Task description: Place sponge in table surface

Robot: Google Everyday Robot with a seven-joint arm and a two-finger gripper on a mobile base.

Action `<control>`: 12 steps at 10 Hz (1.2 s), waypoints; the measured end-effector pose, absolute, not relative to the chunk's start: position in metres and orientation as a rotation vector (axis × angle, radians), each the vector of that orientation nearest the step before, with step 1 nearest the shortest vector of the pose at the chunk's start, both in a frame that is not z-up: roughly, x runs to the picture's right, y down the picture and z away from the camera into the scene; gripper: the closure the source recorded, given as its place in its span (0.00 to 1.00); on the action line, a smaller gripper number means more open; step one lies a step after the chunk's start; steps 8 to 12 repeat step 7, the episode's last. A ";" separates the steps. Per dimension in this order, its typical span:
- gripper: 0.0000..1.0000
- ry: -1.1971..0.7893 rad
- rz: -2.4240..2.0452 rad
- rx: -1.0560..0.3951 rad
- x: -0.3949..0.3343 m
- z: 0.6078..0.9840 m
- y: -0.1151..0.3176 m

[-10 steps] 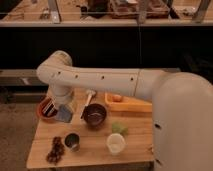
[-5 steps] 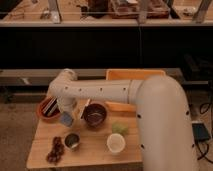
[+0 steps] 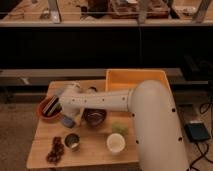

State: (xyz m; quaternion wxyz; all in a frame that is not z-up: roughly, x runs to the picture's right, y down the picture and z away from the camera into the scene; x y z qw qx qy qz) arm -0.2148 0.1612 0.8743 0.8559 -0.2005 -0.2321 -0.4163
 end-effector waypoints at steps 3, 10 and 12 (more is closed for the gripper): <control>0.27 -0.493 -0.888 -0.421 -0.225 0.861 0.142; 0.27 -0.512 -0.982 -0.443 -0.229 0.813 0.087; 0.27 -0.512 -0.982 -0.443 -0.229 0.813 0.087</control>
